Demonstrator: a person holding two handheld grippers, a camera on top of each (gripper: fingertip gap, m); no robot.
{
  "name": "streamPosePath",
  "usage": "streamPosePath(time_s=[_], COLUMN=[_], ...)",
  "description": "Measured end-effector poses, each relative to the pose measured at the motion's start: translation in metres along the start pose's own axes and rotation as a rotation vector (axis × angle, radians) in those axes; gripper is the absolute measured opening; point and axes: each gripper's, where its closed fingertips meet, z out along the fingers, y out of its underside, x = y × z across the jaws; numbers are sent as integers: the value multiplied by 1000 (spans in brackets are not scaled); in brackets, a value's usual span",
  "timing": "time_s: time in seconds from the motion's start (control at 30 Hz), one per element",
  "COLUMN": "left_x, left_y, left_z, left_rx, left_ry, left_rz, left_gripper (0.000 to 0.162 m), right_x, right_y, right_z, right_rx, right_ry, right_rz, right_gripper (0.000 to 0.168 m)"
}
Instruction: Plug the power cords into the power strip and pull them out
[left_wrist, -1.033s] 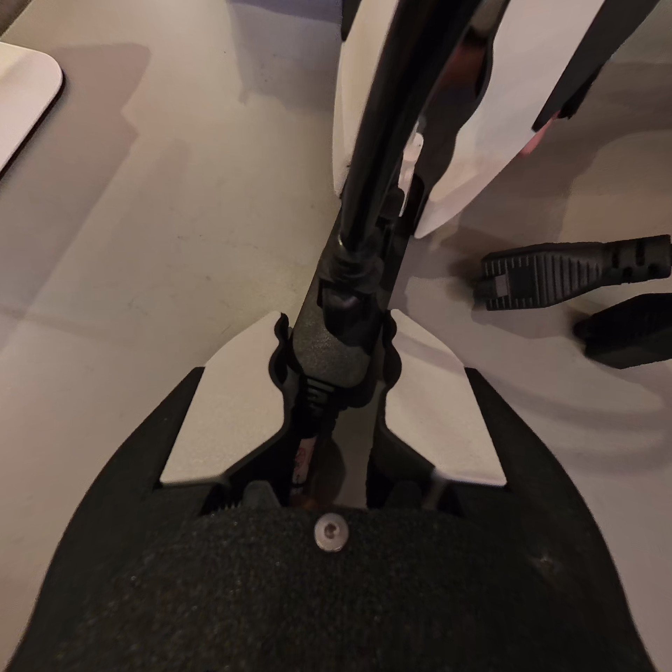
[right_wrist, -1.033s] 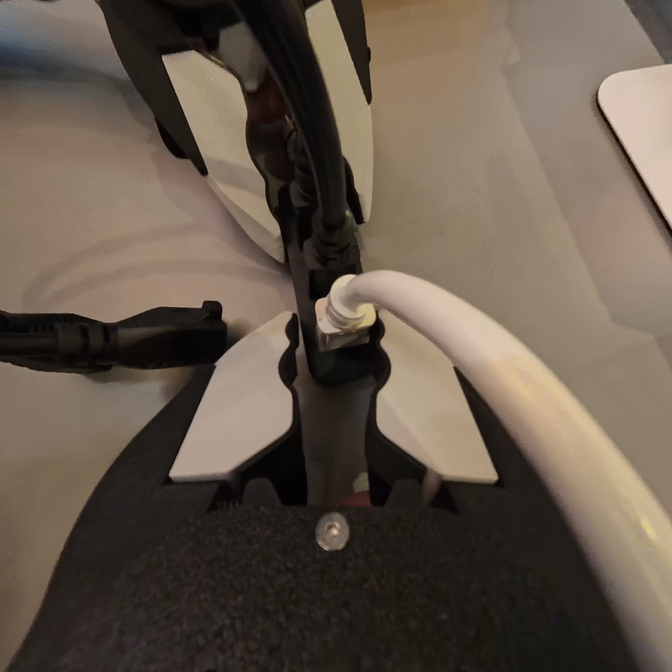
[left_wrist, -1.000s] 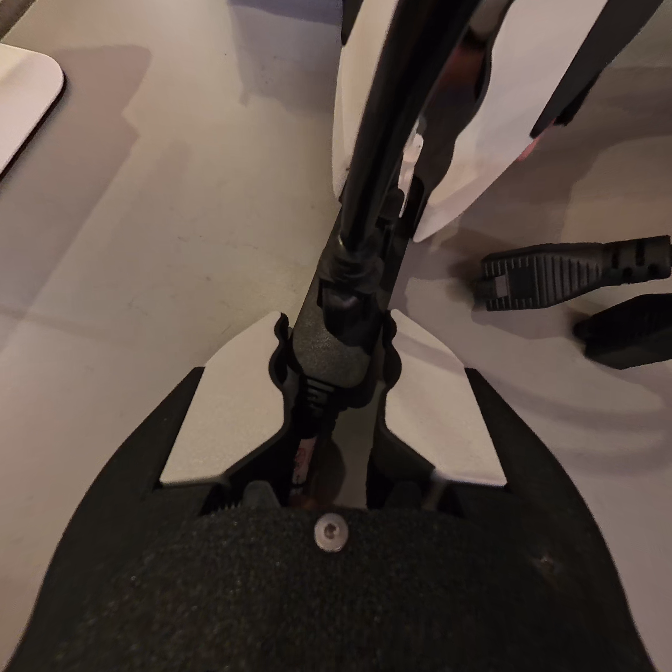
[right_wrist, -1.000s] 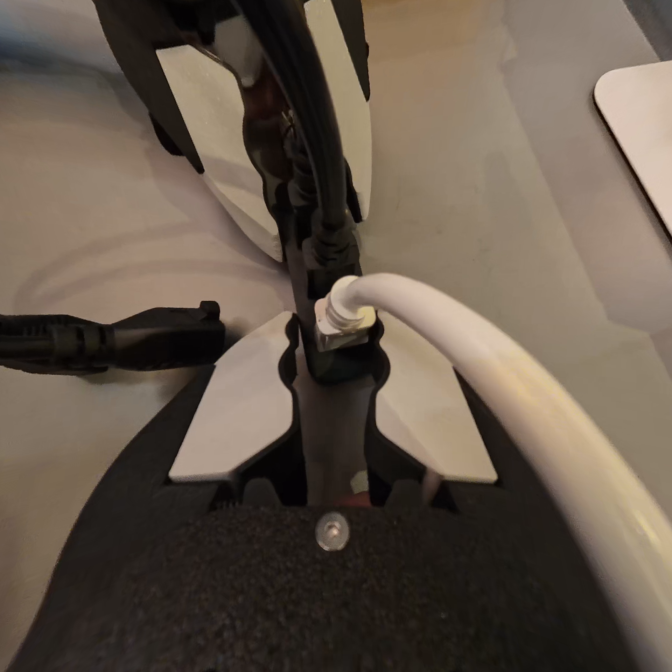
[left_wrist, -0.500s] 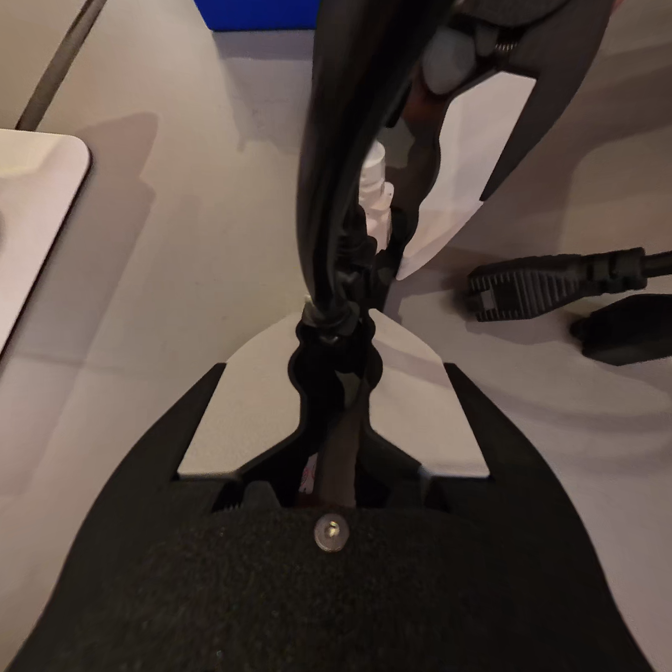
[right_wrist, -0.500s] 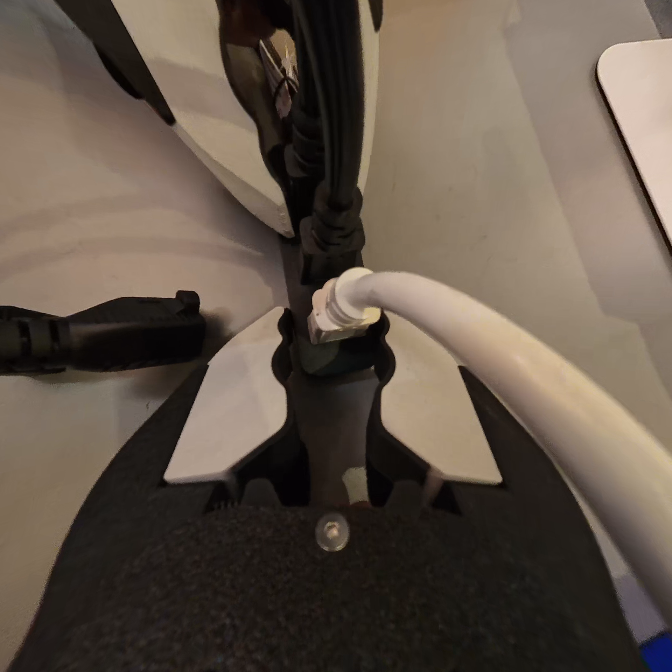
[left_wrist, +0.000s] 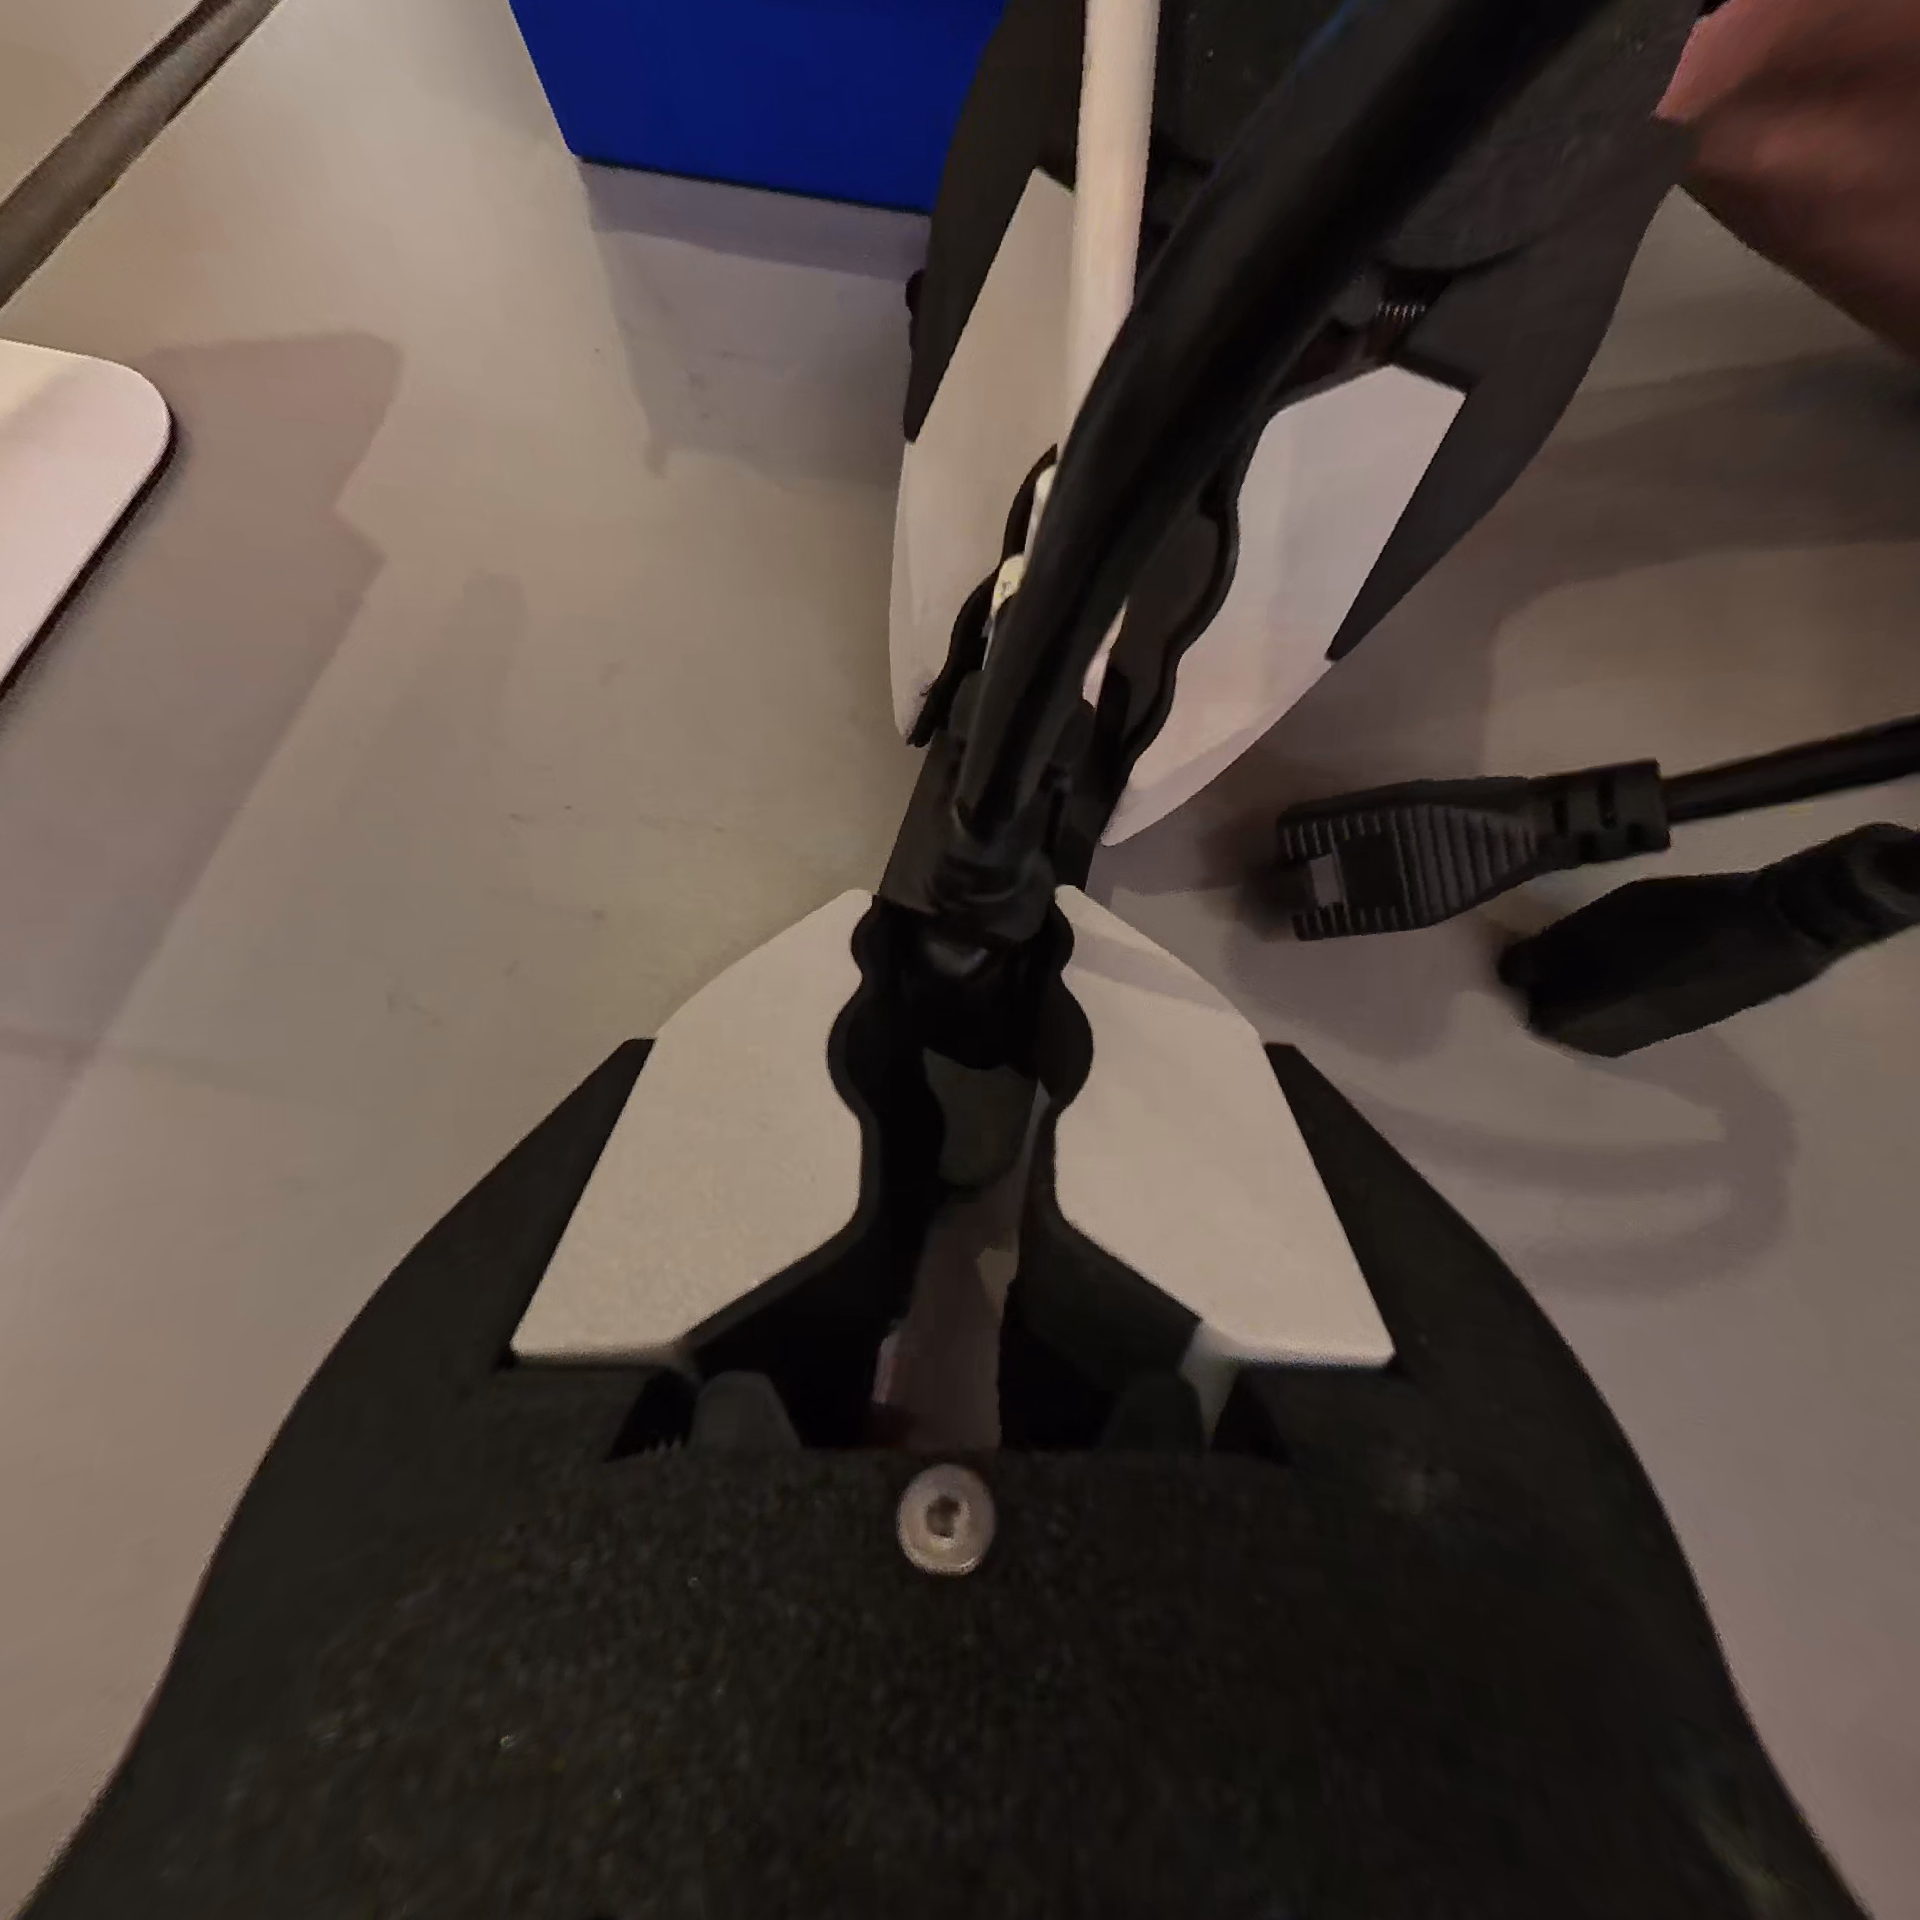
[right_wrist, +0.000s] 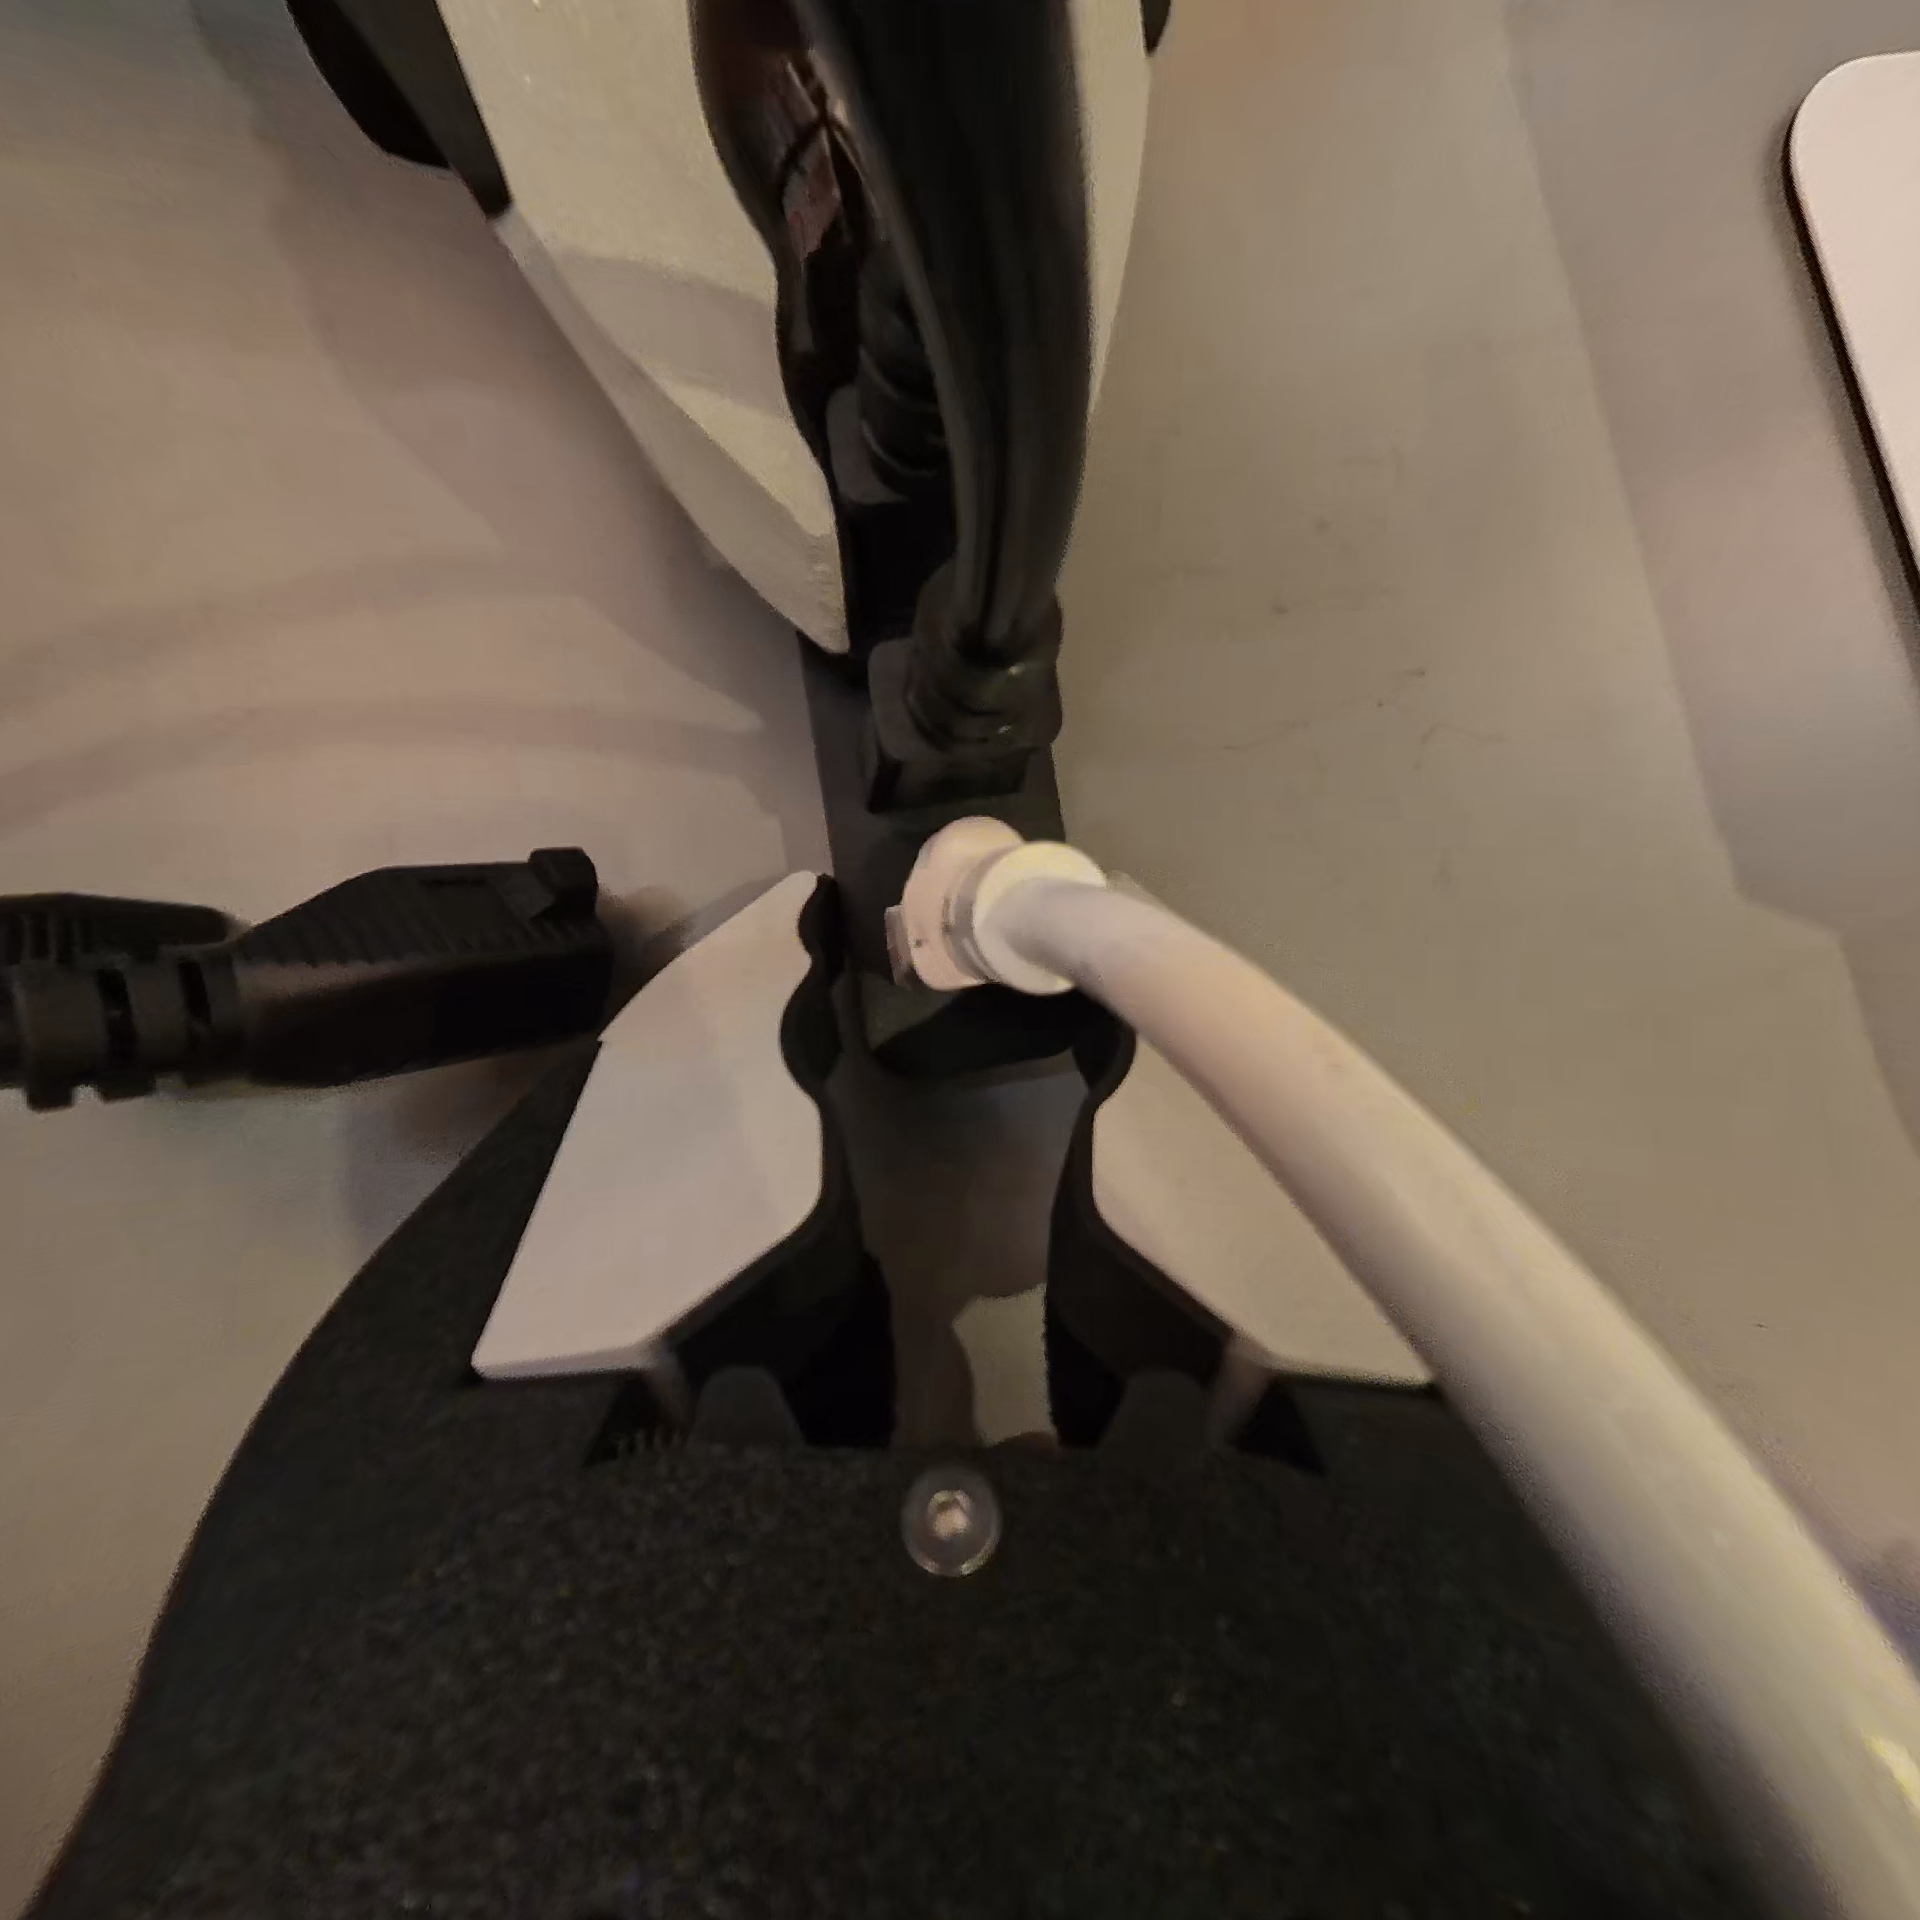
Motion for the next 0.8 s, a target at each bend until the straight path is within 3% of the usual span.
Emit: streamPosePath(time_s=[0.8], left_x=[2], left_y=[-6], left_z=[-5], left_rx=[140], left_ry=[-4], left_rz=[-32], left_gripper=[22], right_x=[-2], right_y=[-3], right_z=[1], right_rx=[21], right_ry=[-21], right_rz=[30], right_gripper=[43])
